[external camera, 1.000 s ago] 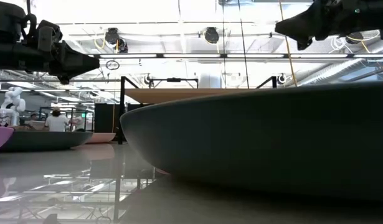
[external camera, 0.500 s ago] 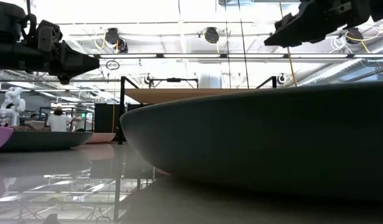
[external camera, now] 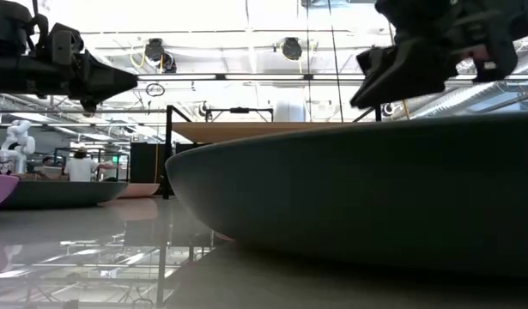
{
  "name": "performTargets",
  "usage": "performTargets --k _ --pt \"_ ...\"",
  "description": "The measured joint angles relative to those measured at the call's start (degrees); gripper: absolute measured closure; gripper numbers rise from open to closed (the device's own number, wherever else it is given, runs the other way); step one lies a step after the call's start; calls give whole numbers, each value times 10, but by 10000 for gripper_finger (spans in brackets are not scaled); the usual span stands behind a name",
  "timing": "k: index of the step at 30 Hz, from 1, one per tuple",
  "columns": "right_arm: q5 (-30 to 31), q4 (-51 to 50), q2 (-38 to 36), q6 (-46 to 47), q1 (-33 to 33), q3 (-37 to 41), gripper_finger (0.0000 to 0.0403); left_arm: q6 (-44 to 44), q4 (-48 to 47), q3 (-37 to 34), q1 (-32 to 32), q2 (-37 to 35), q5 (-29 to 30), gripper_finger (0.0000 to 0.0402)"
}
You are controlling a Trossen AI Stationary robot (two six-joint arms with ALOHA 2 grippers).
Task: Place and stack plates onto a shelf
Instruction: Put the top pink plate on the shelf
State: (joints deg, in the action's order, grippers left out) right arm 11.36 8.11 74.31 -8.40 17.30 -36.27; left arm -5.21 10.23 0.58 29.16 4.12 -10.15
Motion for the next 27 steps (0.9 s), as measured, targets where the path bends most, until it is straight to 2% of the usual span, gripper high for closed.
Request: performTargets --k 5,13,16,21,27 --pt "-26 9 48 5 0 0 325 14 15 0 0 0 0 293" --pt "-25 15 105 26 0 0 252 25 25 0 0 0 1 293" --pt "-23 16 122 17 -6 0 238 25 25 0 0 0 1 293" --pt "-22 15 139 16 -22 0 250 23 25 0 0 0 1 293" --pt "-22 16 138 1 -27 0 310 24 25 0 0 0 1 293"
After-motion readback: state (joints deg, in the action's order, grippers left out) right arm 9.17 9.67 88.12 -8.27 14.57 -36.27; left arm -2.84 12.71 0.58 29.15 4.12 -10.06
